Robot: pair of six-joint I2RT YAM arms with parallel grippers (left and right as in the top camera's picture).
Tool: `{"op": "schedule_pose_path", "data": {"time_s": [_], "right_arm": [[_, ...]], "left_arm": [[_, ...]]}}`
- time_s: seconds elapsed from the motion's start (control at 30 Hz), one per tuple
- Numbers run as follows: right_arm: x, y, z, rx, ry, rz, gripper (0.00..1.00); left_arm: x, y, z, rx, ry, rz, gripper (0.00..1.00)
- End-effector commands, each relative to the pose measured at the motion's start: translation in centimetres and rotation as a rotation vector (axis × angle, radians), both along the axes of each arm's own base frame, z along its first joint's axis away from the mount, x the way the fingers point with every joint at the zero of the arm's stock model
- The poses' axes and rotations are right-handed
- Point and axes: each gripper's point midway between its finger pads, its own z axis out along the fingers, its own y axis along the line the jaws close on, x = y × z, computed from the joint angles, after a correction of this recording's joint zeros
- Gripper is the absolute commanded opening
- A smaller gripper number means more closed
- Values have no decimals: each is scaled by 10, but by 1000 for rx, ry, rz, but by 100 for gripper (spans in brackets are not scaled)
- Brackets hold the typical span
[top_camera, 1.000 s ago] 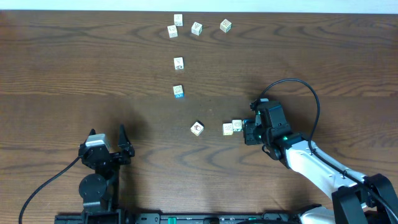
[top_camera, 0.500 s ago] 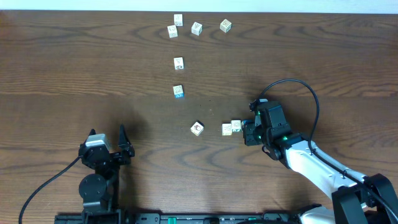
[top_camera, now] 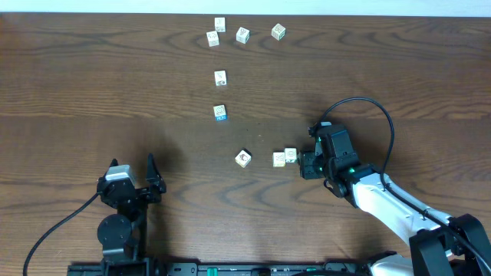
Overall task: Lift 5 blocks
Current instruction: 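Open the right gripper and raise it away from the blocks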
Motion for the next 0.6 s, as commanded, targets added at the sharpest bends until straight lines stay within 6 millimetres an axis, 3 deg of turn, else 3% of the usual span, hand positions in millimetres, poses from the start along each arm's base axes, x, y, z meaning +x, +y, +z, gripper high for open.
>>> {"op": "schedule_pose_path", "data": {"time_s": [0.0, 0.27, 0.37, 0.43, 0.47, 0.57], "right_arm": [[10, 1, 16, 11, -42, -11, 52], [26, -14, 68, -97, -106, -32, 49], [31, -12, 85, -94, -114, -30, 36], [33, -5, 94, -75, -120, 5, 45], [36, 4, 100, -45, -134, 47, 70], [45, 10, 105, -33, -162, 56, 86]], "left_arm": [[-1, 2, -17, -7, 50, 13, 79], [-1, 2, -17, -7, 50, 13, 79], [-1, 2, -17, -7, 50, 13, 79], [-1, 2, -17, -7, 50, 14, 79], [-1, 2, -17, -7, 50, 13, 79], [-1, 2, -17, -7, 50, 13, 79]]}}
